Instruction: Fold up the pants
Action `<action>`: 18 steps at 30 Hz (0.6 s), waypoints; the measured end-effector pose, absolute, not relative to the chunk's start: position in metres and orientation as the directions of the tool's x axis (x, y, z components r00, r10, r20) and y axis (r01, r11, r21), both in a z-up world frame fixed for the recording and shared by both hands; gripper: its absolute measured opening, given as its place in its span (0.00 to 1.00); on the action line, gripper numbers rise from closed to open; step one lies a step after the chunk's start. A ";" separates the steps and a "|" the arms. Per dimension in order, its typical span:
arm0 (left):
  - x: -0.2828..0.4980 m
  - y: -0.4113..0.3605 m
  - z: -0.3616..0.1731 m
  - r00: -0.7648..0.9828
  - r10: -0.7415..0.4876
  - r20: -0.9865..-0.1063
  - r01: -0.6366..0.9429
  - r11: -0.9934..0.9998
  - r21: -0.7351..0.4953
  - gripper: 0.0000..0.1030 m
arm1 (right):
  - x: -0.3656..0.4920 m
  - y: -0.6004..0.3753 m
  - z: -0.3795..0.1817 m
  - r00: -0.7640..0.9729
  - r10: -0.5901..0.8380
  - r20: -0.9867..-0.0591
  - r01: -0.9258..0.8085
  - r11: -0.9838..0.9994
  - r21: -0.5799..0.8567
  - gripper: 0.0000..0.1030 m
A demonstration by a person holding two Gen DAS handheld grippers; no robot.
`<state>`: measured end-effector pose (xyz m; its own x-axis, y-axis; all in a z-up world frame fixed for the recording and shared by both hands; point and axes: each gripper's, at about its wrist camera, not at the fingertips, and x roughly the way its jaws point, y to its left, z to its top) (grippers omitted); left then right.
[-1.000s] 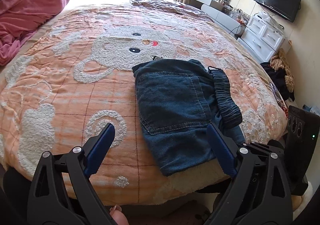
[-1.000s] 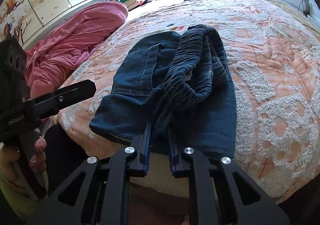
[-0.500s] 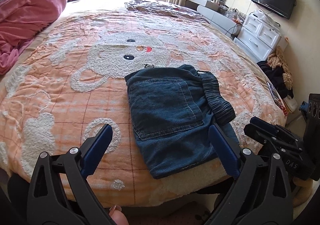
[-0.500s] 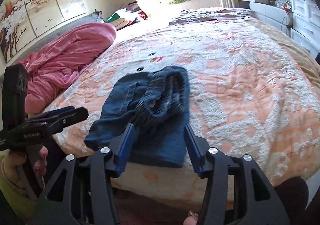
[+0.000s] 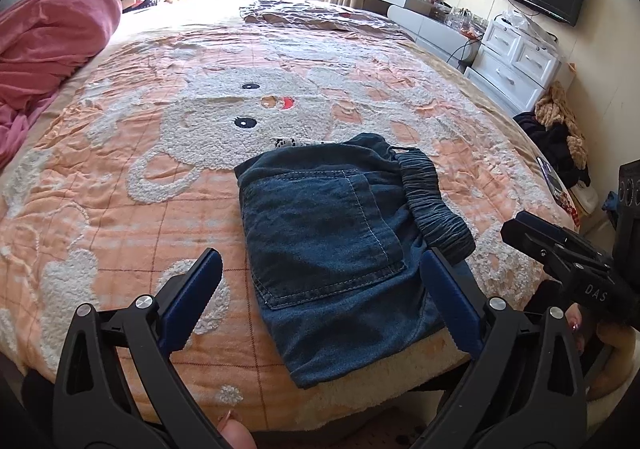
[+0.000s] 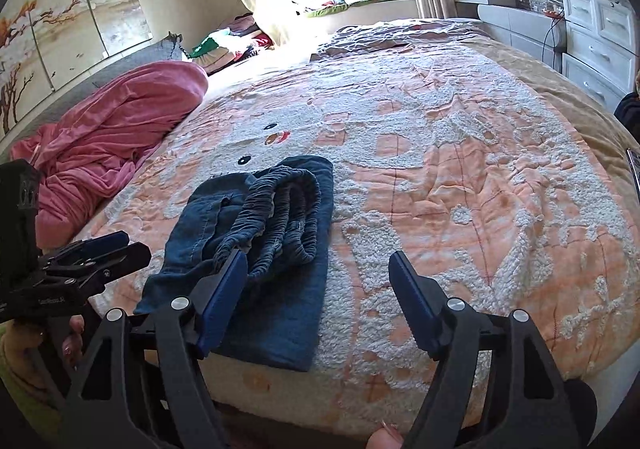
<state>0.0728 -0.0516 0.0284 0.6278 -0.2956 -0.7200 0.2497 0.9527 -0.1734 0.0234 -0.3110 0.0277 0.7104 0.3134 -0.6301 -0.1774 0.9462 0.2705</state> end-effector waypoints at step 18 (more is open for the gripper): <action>0.097 -0.033 -0.017 0.538 -0.324 -0.778 0.202 0.946 -0.254 0.90 | 0.104 -0.318 -0.002 0.614 0.396 -0.683 -0.179 0.913 0.367 0.71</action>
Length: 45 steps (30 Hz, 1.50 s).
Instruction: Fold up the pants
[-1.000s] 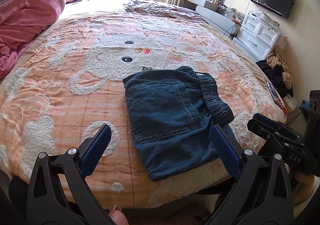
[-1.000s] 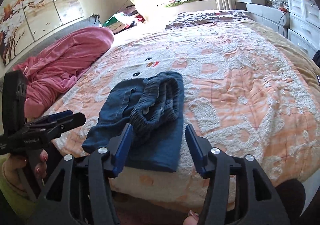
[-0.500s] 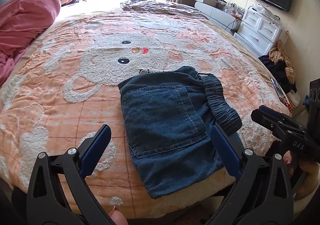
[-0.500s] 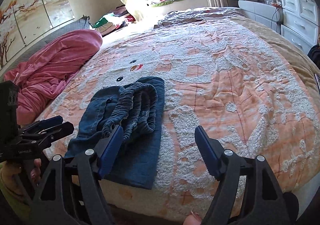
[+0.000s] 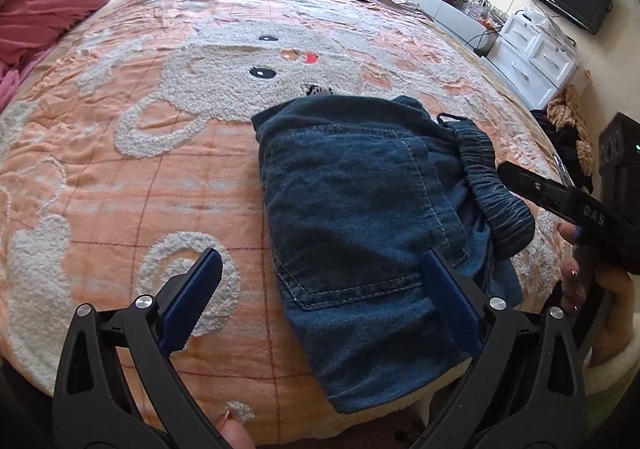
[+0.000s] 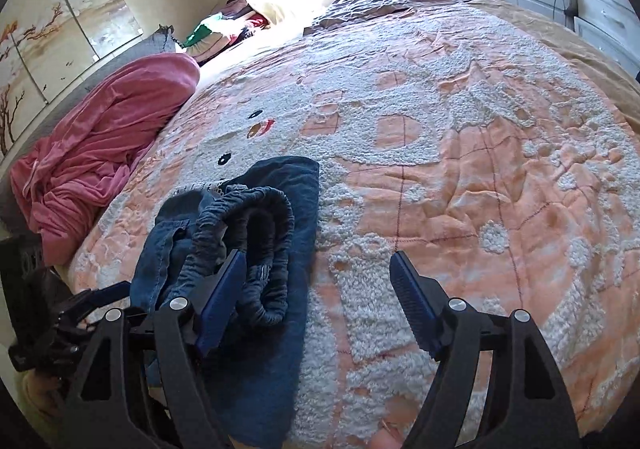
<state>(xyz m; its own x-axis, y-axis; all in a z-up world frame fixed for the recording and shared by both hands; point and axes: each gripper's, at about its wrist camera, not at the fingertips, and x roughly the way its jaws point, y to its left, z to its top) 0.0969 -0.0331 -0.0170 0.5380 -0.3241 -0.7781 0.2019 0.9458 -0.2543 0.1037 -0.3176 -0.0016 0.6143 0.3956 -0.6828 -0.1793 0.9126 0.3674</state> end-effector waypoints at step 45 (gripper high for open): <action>0.122 -0.023 0.008 0.640 -0.324 -0.697 0.230 0.946 -0.229 0.23 | 0.173 -0.232 0.032 0.595 0.611 -0.521 -0.498 0.790 0.358 0.23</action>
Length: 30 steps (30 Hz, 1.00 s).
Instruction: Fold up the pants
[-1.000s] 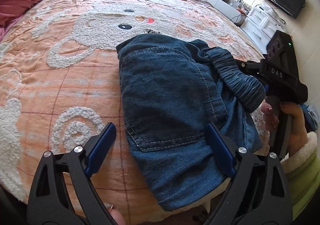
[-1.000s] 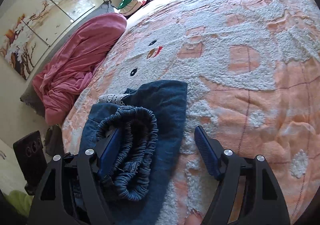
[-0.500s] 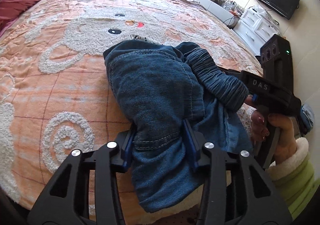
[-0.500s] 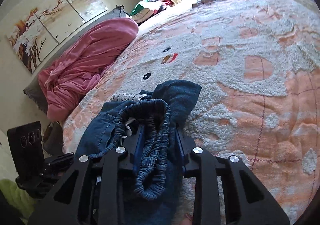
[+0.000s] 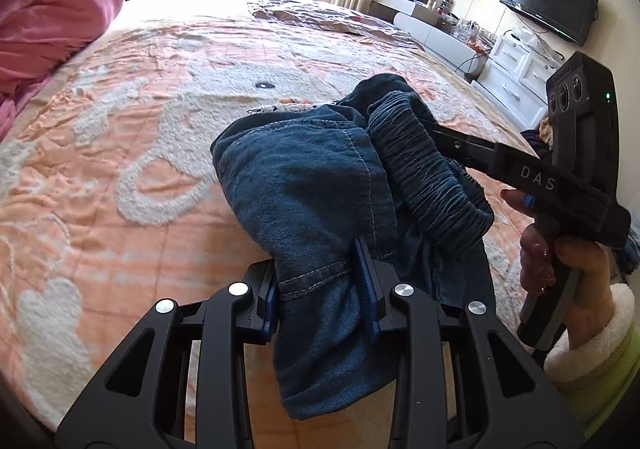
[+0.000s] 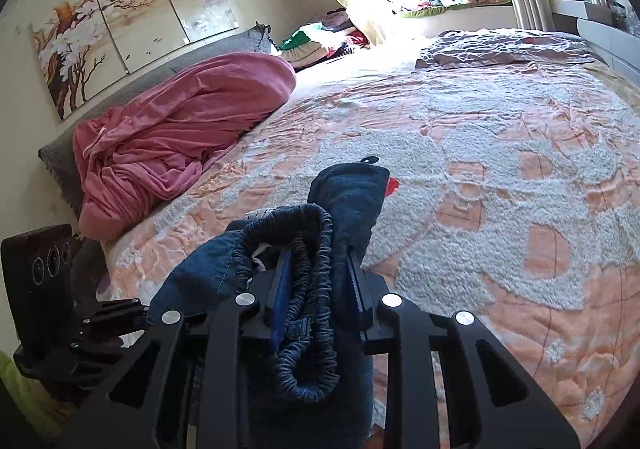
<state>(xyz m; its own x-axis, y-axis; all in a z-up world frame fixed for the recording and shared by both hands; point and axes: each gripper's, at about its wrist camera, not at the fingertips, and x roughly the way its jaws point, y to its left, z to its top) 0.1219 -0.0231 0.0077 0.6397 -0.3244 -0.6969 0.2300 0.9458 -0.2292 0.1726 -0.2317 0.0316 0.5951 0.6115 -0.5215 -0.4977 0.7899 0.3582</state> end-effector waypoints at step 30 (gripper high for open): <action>0.188 0.015 -0.020 0.647 -0.273 -0.712 0.173 0.962 -0.212 0.29 | 0.266 -0.184 -0.008 0.575 0.476 -0.666 -0.389 0.875 0.290 0.27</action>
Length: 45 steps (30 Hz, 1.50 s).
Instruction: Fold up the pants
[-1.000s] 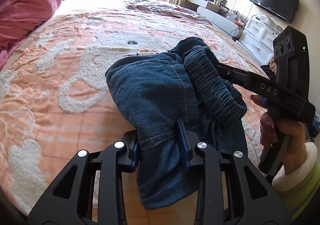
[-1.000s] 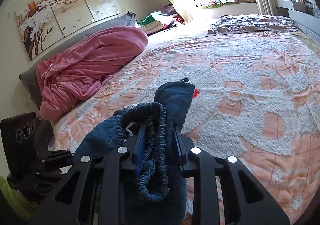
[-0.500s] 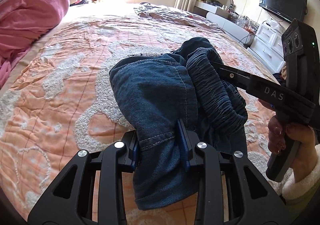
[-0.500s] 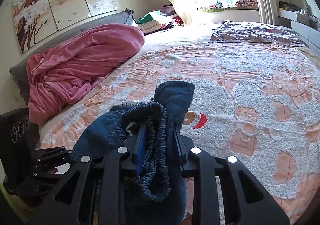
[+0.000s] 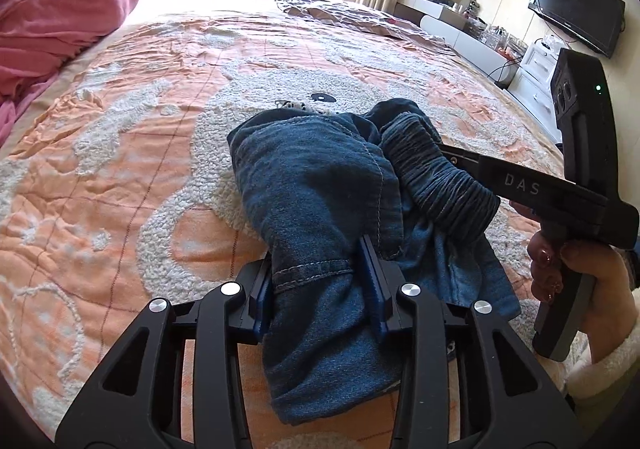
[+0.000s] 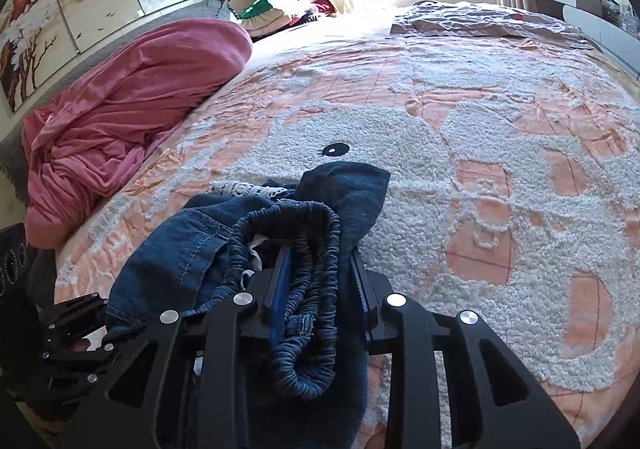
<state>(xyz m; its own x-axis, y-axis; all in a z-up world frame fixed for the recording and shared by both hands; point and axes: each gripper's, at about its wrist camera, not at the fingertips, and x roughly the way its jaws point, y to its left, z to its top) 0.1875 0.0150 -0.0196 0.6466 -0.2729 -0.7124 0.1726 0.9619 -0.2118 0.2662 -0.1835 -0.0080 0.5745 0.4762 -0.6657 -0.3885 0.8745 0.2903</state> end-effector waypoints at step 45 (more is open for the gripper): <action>0.174 0.030 -0.015 0.654 -0.237 -0.719 0.152 0.971 -0.182 0.79 | 0.219 -0.213 -0.006 0.627 0.352 -0.695 -0.242 0.936 0.256 0.80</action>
<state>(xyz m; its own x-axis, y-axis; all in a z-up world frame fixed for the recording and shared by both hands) 0.1742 0.0298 -0.0146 0.6537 -0.2372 -0.7186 0.1520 0.9714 -0.1824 0.2194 -0.2126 -0.0064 0.6268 0.3517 -0.6953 -0.2416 0.9361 0.2557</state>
